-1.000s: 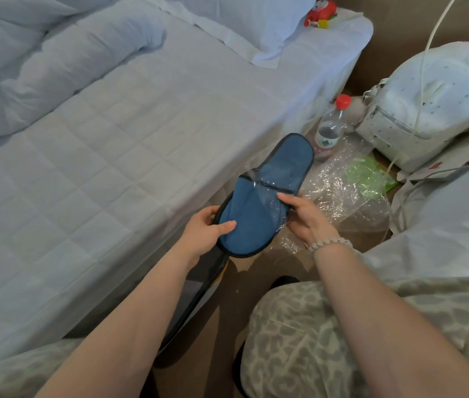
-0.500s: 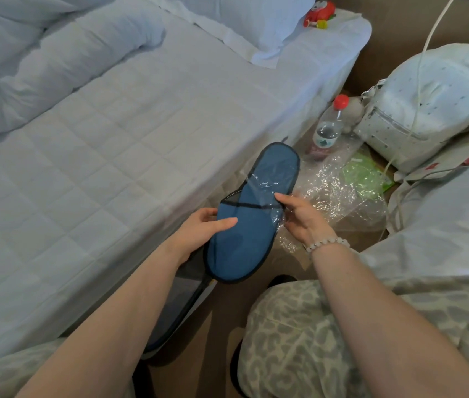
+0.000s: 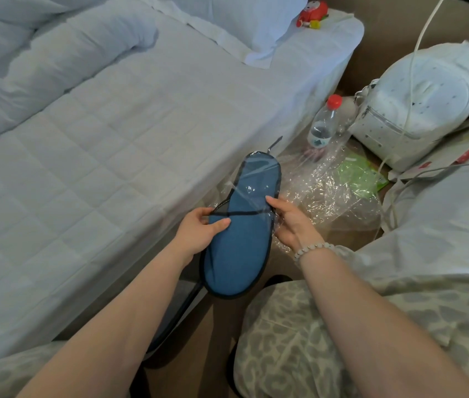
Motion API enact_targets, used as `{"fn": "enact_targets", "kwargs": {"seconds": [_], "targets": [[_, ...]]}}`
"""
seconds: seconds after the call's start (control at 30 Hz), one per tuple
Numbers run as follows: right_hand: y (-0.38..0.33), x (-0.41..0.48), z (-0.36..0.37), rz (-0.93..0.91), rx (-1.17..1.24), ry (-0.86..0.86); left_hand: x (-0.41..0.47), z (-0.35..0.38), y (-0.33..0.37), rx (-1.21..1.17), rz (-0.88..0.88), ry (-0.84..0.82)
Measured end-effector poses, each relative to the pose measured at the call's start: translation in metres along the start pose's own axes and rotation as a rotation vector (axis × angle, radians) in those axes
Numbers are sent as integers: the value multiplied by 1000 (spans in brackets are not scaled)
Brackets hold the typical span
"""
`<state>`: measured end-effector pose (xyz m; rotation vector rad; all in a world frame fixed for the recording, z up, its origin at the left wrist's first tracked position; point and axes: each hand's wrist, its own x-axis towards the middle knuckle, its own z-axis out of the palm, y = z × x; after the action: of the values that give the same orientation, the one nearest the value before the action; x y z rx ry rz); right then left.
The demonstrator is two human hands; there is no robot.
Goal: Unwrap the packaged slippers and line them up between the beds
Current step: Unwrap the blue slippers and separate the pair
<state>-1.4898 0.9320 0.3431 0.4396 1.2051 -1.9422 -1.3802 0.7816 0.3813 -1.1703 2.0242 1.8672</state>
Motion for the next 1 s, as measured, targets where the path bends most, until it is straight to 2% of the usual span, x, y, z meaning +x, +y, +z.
{"fn": "enact_targets", "kwargs": {"seconds": [0.23, 0.33, 0.6, 0.87, 1.0], "targets": [[-7, 3, -4, -68, 113, 66, -6, 4, 7, -19, -57, -42], [-15, 5, -9, -94, 151, 150, -7, 0, 4, -14, -84, -77], [-19, 9, -14, -60, 208, 218, -2, -8, -3, -40, -158, -65], [-30, 12, -24, -148, 335, 301, 5, -8, -15, 185, -190, -160], [-33, 12, -33, -157, 350, 340, 8, -13, -23, 228, -196, -143]]}}
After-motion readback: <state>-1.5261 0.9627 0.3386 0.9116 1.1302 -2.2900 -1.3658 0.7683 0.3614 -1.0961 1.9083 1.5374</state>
